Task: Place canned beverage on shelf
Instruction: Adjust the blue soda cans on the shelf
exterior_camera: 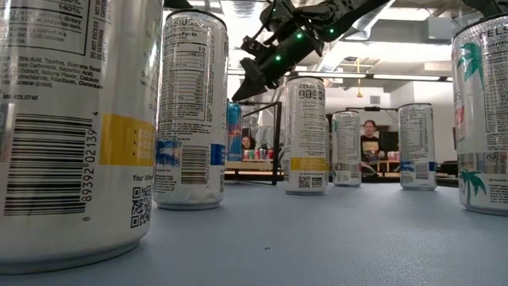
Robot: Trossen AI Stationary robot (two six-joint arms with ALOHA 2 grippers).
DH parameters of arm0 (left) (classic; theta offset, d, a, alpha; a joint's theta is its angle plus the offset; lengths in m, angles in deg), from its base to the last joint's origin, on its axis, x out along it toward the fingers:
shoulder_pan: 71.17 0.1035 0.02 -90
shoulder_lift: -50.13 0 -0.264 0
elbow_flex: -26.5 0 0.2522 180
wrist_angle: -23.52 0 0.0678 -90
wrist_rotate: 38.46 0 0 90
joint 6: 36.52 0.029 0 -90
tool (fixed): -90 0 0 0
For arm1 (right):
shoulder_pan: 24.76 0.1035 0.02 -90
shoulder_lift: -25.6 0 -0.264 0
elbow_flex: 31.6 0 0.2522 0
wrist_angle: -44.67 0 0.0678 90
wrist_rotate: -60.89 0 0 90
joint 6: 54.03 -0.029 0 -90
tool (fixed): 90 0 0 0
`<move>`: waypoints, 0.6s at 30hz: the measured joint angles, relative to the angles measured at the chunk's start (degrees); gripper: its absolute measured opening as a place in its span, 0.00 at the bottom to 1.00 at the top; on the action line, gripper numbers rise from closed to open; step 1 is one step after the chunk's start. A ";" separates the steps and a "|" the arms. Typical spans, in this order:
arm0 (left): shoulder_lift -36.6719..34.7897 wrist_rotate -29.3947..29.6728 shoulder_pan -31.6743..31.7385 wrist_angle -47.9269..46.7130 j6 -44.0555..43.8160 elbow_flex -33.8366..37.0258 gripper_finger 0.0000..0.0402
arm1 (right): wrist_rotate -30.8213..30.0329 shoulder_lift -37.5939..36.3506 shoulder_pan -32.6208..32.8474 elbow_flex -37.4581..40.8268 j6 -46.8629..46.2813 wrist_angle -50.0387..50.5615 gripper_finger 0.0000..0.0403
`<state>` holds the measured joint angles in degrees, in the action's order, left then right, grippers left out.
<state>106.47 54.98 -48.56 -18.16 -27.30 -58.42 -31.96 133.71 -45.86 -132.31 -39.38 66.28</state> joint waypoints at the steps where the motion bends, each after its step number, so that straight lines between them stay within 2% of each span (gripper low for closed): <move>1: 0.00 0.00 0.00 0.00 -0.02 0.00 0.81 | 0.00 0.00 0.05 0.00 0.11 -0.03 0.00; 18: 0.01 0.00 0.00 0.00 -0.51 0.00 0.81 | 1.44 0.00 0.36 0.00 0.84 -0.12 0.00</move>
<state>106.48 54.98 -48.56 -18.16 -27.82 -58.42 -30.52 133.71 -45.49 -132.31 -38.54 66.16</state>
